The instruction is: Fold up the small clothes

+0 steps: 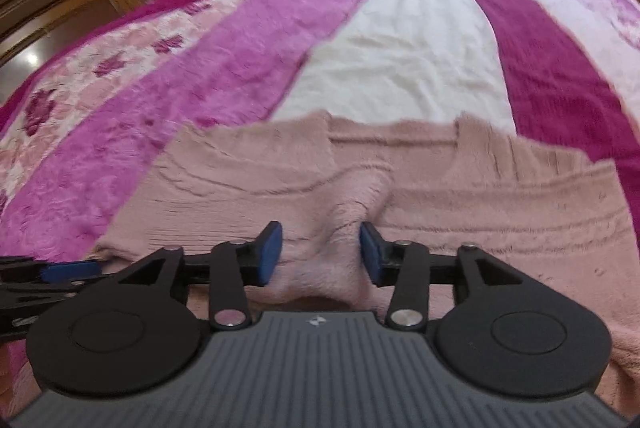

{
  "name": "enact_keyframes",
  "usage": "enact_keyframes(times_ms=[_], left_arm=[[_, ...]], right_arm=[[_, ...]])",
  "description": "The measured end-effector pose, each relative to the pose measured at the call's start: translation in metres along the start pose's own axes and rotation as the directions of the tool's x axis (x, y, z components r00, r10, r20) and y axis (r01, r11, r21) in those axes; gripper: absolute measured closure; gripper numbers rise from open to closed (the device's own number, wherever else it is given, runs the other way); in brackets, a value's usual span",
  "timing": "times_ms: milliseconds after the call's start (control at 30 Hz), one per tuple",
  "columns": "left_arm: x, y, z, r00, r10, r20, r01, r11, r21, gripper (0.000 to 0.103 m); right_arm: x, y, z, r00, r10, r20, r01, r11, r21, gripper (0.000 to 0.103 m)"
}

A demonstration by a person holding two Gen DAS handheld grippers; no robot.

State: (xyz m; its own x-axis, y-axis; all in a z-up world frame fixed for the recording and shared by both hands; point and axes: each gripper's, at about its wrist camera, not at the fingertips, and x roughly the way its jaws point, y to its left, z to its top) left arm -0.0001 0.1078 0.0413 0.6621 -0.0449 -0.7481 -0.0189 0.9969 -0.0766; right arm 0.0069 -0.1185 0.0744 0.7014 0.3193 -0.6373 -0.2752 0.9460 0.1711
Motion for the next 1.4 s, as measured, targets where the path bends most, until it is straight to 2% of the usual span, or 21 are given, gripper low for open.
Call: enact_keyframes(times_ms=[167,267,467,667,800,1033,1100,1133,1200,1267,1400], left_arm=[[0.0,0.002,-0.002,1.0,0.001,-0.004,-0.001,1.0,-0.003,0.061],[-0.001,0.003,-0.003,1.0,-0.001,-0.004,0.001,1.0,-0.007,0.061],[-0.001,0.006,-0.004,1.0,-0.009,-0.004,0.009,1.0,-0.012,0.061],[0.0,0.006,-0.005,1.0,-0.008,-0.006,0.008,1.0,-0.011,0.061],[0.0,0.006,-0.005,1.0,-0.009,-0.006,0.009,1.0,-0.009,0.061],[0.004,0.009,-0.006,1.0,-0.004,-0.016,0.003,1.0,-0.017,0.061],[0.004,0.01,-0.006,1.0,-0.013,-0.019,0.012,0.999,-0.03,0.061],[0.004,0.01,-0.006,1.0,-0.014,-0.018,0.013,0.999,-0.03,0.061],[0.005,0.009,-0.006,1.0,-0.01,-0.018,0.01,1.0,-0.023,0.061],[0.005,0.007,-0.007,1.0,-0.003,-0.017,0.003,1.0,-0.013,0.061],[0.005,0.007,-0.007,1.0,-0.003,-0.016,0.003,1.0,-0.006,0.061]], right_arm=[[-0.011,0.029,-0.004,0.999,0.027,0.021,-0.024,0.993,-0.117,0.045],[-0.011,0.041,-0.005,0.999,0.021,0.035,-0.016,0.991,-0.13,0.045],[-0.02,0.046,-0.007,0.993,-0.082,0.082,0.093,0.986,-0.138,0.045],[-0.018,0.05,-0.011,0.999,0.039,0.02,-0.035,0.983,-0.181,0.045],[-0.003,0.06,-0.017,0.996,0.087,-0.034,-0.092,0.977,-0.194,0.045],[0.019,0.081,-0.025,0.995,0.089,-0.053,-0.101,0.953,-0.287,0.046],[0.021,0.08,-0.024,0.994,0.1,-0.053,-0.111,0.95,-0.293,0.048],[0.022,0.08,-0.024,0.993,0.101,-0.052,-0.112,0.948,-0.298,0.055],[0.025,0.079,-0.023,0.993,0.105,-0.049,-0.115,0.944,-0.309,0.069],[0.024,0.077,-0.021,0.992,0.116,-0.04,-0.123,0.949,-0.289,0.092],[0.012,0.054,-0.015,0.992,0.129,0.01,-0.125,0.98,-0.155,0.097]])
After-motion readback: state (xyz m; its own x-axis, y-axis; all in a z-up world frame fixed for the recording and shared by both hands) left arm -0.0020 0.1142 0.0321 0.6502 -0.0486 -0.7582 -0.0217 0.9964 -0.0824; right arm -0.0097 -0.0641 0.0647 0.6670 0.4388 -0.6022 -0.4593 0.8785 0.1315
